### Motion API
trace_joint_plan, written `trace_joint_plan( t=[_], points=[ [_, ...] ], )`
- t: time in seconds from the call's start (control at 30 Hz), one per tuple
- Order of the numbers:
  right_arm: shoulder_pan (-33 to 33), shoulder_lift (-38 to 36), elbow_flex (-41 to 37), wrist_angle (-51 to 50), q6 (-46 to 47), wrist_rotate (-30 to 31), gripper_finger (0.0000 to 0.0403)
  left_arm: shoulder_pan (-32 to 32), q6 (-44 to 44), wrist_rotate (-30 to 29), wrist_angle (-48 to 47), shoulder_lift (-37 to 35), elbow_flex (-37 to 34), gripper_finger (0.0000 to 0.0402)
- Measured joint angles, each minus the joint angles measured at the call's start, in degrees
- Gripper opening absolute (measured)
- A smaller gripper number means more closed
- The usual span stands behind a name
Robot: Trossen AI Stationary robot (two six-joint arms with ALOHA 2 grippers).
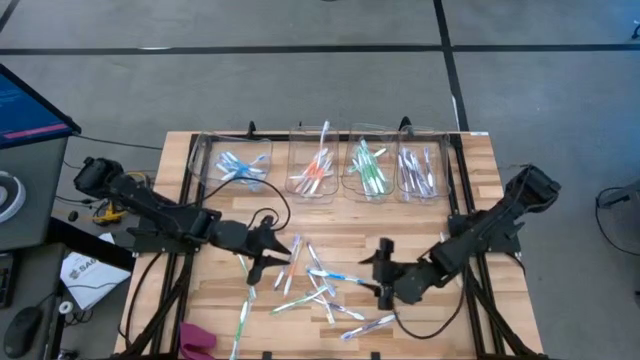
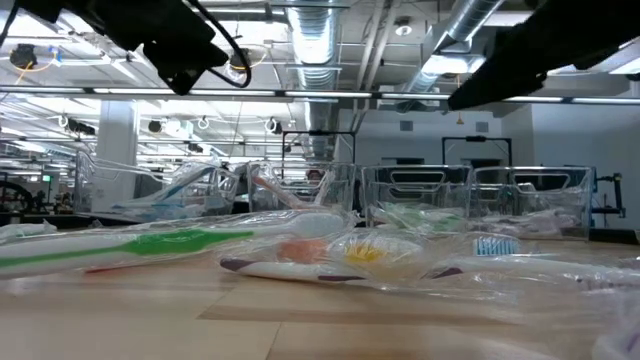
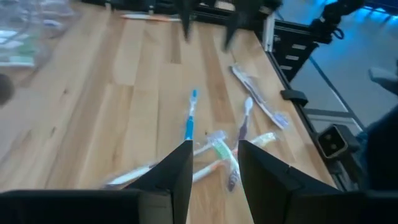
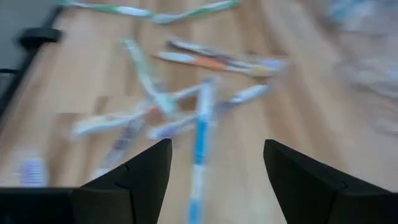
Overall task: Pick & Place Toothbrushes
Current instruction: Put the blue toothbrush into the left transparent bin
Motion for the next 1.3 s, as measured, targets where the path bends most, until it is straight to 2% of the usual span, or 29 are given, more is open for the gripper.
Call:
trace_joint_plan(
  t=[0.13, 0.37, 0.57, 0.73, 0.93, 1.1, 1.3],
  points=[
    [-1.6, 4.4, 0.0, 2.2, -0.7, -8.3, 0.0249, -0.6, 0.0, -2.6, 3.1, 0.0, -1.1, 0.0121],
    [-4.3, 14.0, 1.8, 2.7, -5.0, -9.1, 0.0249, -0.6, 0.1, -4.6, 8.9, 0.0, -2.5, 0.012],
    [-7.2, 19.9, 7.0, 2.7, -8.1, -16.9, 0.0249, -0.6, 0.2, -5.7, 9.9, 0.0, -2.5, 0.0122],
    [-9.7, 20.9, 7.9, 1.1, -7.1, -23.3, 0.0249, -0.6, 0.1, -6.2, 10.5, 0.1, -2.5, 0.0119],
    [-10.3, 20.9, 7.9, 0.4, -7.0, -23.4, 0.0244, -0.6, 0.0, -6.3, 12.3, 2.8, -2.5, 0.0117],
    [-10.6, 20.7, 8.0, -1.4, -7.0, -23.7, 0.0196, -0.6, 0.0, -6.2, 16.4, 7.6, -2.5, 0.0117],
    [-10.6, 20.7, 8.0, -2.3, -7.4, -23.7, 0.0079, -0.5, 0.1, -6.1, 19.5, 10.7, -2.5, 0.0117]
  ],
)
